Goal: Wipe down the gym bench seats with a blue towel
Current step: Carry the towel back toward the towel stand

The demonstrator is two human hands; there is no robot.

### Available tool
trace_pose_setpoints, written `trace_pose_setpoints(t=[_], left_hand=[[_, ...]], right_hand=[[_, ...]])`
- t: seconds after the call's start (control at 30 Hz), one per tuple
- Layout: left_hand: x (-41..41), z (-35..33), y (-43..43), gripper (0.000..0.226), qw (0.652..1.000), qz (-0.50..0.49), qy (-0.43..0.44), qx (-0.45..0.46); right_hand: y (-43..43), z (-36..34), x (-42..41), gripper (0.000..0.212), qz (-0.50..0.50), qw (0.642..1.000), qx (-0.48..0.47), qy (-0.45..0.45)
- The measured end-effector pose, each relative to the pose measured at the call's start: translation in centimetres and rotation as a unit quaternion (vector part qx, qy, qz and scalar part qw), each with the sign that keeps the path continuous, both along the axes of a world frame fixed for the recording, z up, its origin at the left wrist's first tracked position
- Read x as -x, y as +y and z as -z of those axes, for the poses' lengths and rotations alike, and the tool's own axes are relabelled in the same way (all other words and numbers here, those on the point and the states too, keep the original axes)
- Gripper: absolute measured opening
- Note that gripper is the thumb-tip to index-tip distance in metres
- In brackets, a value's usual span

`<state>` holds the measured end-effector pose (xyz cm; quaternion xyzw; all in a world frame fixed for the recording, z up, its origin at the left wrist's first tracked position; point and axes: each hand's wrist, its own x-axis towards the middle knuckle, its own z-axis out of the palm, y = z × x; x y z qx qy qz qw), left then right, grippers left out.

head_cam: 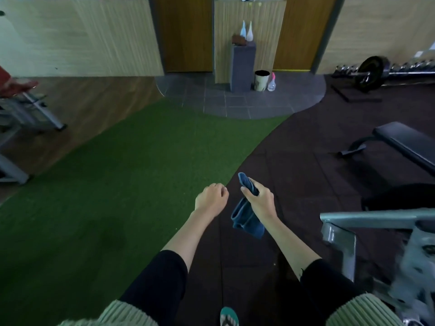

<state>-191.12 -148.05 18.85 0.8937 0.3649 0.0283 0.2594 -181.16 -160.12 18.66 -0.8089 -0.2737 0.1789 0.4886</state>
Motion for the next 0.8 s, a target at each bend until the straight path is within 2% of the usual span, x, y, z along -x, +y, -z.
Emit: trace_pose_setpoints(t=[0.27, 0.8], left_hand=[[-11.0, -0.8, 10.3, 0.034, 1.000, 0.013, -0.011, 0.002], [-32.7, -1.4, 33.0, 0.038, 0.996, 0.082, 0.026, -0.022]], right_hand=[[10.5, -0.7, -10.6, 0.042, 0.000, 1.000, -0.001, -0.002], [32.4, 0.1, -31.7, 0.045, 0.044, 0.999, 0.018, 0.012]])
